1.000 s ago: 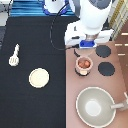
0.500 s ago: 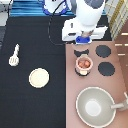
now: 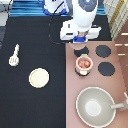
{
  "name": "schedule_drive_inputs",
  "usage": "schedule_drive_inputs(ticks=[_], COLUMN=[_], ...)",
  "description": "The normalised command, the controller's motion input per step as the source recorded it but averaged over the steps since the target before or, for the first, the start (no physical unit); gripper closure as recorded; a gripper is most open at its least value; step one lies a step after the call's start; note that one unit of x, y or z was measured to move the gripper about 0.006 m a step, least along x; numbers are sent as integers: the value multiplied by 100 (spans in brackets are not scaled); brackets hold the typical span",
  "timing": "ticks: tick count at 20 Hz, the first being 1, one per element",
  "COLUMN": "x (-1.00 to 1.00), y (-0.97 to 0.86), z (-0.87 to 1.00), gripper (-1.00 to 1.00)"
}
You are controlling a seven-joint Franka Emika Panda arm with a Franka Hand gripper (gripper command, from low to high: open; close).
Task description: Take the lid off the pot, put the pot on the plate, and use the tool to push the pot to the front of the table.
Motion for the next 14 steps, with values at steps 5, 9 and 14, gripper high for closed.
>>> schedule_drive_inputs(ticks=[5,9,14], x=[-53,1,25], y=[25,33,16], z=[-68,-55,-39], gripper=[100,100,100])
